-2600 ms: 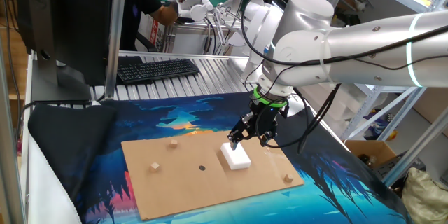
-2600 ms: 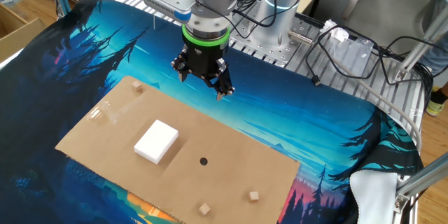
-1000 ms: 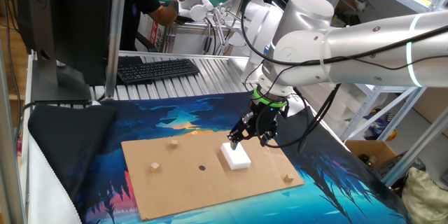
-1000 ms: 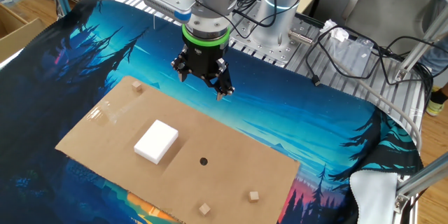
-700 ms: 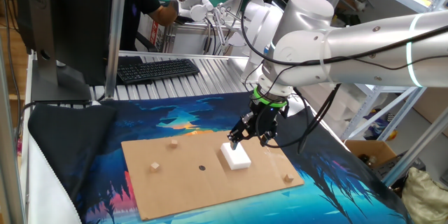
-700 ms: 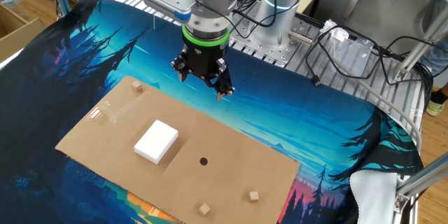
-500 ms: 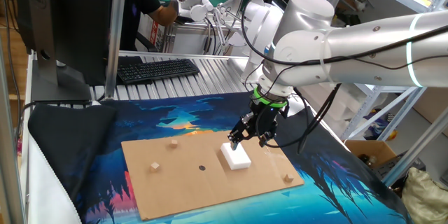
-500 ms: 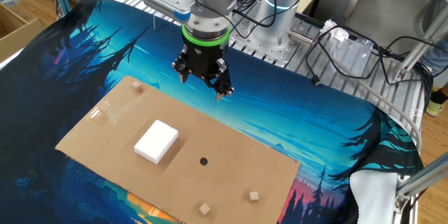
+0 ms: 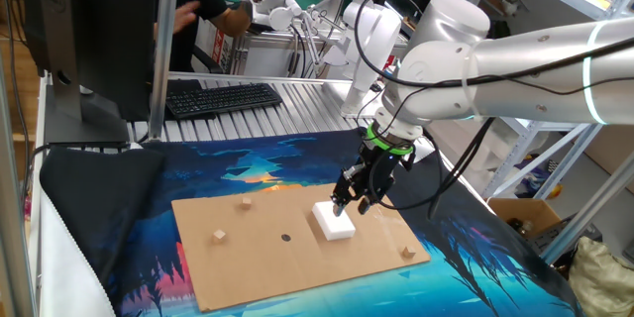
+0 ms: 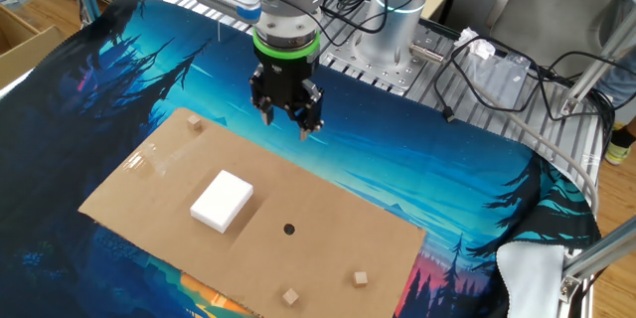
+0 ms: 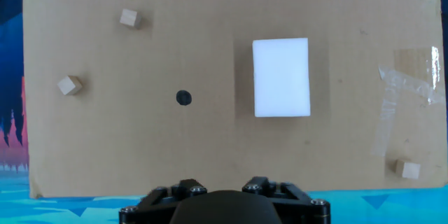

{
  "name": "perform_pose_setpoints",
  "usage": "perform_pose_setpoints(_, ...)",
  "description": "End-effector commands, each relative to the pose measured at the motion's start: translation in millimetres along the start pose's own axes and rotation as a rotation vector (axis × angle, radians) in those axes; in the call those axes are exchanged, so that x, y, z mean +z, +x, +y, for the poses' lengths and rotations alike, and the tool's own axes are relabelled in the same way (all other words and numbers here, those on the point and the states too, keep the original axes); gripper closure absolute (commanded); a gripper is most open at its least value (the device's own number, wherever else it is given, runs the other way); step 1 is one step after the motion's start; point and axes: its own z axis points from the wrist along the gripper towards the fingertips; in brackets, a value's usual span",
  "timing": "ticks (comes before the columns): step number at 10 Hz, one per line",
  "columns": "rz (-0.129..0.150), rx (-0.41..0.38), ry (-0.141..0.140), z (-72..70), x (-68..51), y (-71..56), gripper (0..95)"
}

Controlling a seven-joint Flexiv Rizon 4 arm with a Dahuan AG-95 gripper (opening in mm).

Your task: Clean the tabletop with a sponge

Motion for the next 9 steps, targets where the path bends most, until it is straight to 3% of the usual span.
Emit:
perform_pose_setpoints(1,0.002,-0.003,0.002,0.2,0.6,0.0,95.0)
perform_pose_setpoints(9,0.007,-0.009,0.011,0.7,2.2,3.1,95.0)
